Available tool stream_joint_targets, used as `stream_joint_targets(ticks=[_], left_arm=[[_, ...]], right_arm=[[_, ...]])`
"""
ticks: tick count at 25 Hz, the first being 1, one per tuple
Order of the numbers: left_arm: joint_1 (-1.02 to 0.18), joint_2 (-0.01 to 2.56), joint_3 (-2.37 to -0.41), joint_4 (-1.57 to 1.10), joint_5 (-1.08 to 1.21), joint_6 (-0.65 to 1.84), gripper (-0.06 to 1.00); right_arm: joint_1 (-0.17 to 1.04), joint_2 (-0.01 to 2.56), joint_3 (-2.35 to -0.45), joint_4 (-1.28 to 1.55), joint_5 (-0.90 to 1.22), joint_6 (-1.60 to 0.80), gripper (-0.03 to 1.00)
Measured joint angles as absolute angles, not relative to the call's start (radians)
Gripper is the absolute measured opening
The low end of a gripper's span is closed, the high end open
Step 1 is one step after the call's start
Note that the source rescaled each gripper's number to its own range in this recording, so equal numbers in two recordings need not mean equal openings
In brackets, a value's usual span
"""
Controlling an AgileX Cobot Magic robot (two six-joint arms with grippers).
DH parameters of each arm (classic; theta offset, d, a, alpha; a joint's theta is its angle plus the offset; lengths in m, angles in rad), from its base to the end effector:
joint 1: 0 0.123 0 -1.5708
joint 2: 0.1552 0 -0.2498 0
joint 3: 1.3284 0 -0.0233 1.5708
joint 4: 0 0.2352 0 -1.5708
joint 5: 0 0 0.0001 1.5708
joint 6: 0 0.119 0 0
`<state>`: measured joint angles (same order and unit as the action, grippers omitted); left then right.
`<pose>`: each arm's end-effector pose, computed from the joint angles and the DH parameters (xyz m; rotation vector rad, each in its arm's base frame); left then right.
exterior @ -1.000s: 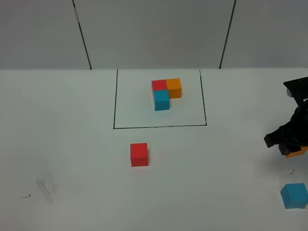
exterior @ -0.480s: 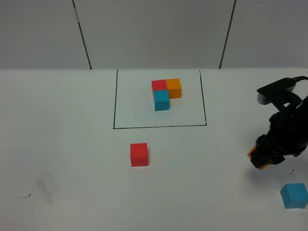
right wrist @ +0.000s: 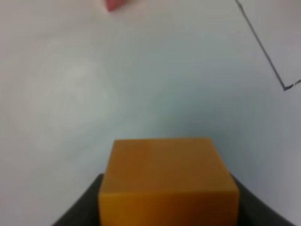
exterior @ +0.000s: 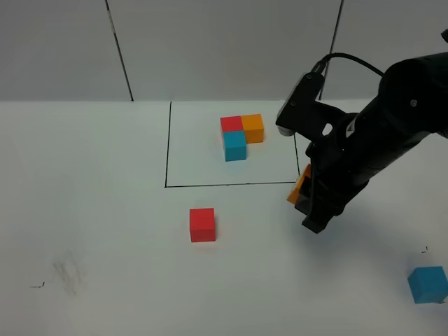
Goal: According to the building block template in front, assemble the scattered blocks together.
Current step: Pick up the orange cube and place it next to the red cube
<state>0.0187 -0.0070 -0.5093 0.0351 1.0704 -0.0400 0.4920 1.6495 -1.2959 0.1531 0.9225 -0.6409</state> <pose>0.0395 0.0044 0.2589 -0.0619 2.0364 0.0286 0.2889 0.1712 0.2172 -1.3935 2.3676 0.1524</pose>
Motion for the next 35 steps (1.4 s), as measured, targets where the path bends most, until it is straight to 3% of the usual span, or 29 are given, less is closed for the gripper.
stream_joint_targets(ticks=[16,35], left_arm=[[0.019,-0.007,-0.509,0.035,1.070,-0.040,0.85],[0.019,-0.007,-0.509,0.035,1.070,-0.039,0.85]], right_arm=[[0.495,1.904,-1.509,0.145,1.047,-0.780,0.01],[0.613,2.105,-1.673,0.086,1.067,-0.932,0.01]])
